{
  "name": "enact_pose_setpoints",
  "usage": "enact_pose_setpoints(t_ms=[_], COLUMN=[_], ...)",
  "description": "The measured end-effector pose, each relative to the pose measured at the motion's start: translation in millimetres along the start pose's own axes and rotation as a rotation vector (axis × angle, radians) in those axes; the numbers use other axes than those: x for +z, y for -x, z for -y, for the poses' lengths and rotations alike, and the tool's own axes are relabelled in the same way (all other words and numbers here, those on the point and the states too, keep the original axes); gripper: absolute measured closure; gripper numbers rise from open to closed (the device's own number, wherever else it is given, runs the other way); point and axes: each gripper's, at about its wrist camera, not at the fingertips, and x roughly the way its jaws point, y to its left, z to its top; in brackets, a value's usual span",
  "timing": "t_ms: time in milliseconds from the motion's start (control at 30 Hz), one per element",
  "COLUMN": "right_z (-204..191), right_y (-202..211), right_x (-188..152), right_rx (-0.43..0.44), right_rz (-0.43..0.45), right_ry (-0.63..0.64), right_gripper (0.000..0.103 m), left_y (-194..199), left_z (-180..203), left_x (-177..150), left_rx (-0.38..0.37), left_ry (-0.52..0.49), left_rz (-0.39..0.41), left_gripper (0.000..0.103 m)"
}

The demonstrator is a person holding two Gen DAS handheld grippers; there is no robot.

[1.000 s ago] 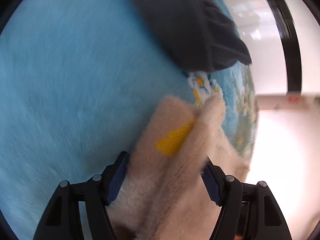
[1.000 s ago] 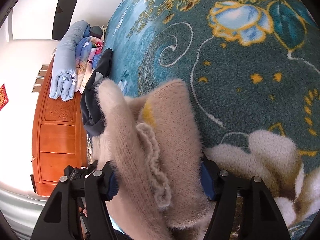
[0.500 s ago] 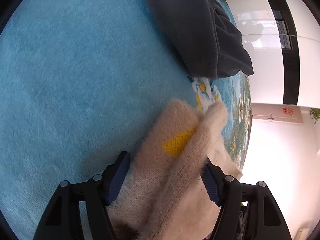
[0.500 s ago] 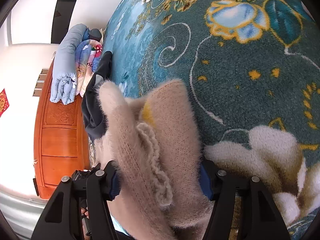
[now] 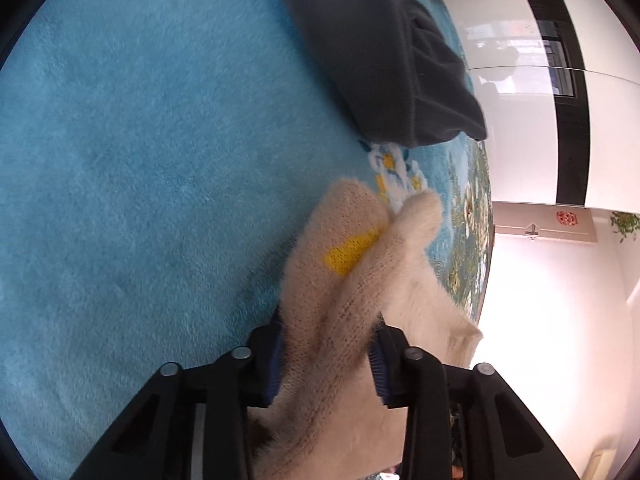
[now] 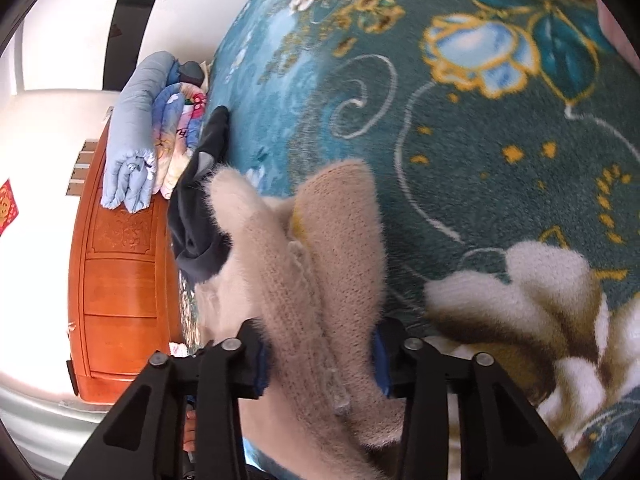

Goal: Fold clothes

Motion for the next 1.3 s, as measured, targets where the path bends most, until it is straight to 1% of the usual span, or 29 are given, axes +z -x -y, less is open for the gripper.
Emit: enact_pose_setpoints(t_ms=[200, 267, 400, 533, 667, 767, 867, 933, 1033, 1100, 1167, 1233, 1300], right_z=[-31, -41, -60, -79, -90, -93, -94, -91, -84, -75, -64, -51, -35], right_y=[10, 15, 29, 61, 119, 182, 245, 288, 351, 386, 415, 437, 449], right_x=[-3, -5, -8, -14, -19, -20, -20, -17, -10, -3, 4, 10, 15], right_rx=[0.028, 0.043, 0.07, 0.089, 0.11, 0.119, 0.123, 0.109, 0.081, 0.061, 0.045, 0.027, 0.002], right_rz=[-0.019, -0.016, -0.004, 0.038, 0.128, 0.225, 0.321, 0.383, 0.467, 0.506, 0.531, 0.549, 0.553], right_ry=[0.085, 0.105, 0.138, 0.181, 0.215, 0.224, 0.237, 0.249, 0.255, 0.246, 0.228, 0.211, 0.195], right_gripper=[0.068, 0.068, 0.069, 0.069, 0.069, 0.069, 0.069, 0.069, 0.069, 0.069, 0.069, 0.069, 0.069], left_y=[21, 24, 37, 37, 28, 14, 3, -4, -19, -27, -33, -40, -55], left_z=[17, 20, 34, 70, 132, 188, 241, 275, 319, 341, 351, 360, 359], left_x=[-18, -21, -33, -48, -70, -96, -125, -144, -180, -204, -224, -243, -256], left_rx=[-0.022, -0.032, -0.05, -0.087, -0.151, -0.225, -0.299, -0.348, -0.393, -0.408, -0.435, -0.459, -0.454], left_ry=[-0.062, -0.069, -0.121, -0.199, -0.334, -0.428, -0.506, -0.556, -0.61, -0.646, -0.654, -0.659, -0.648], left_rz=[0.053, 0.062, 0.072, 0.062, 0.03, -0.009, -0.072, -0.116, -0.198, -0.248, -0.293, -0.337, -0.369], left_gripper=[0.07, 0.071, 0.071, 0.071, 0.071, 0.071, 0.071, 0.071, 0.071, 0.072, 0.072, 0.072, 0.072])
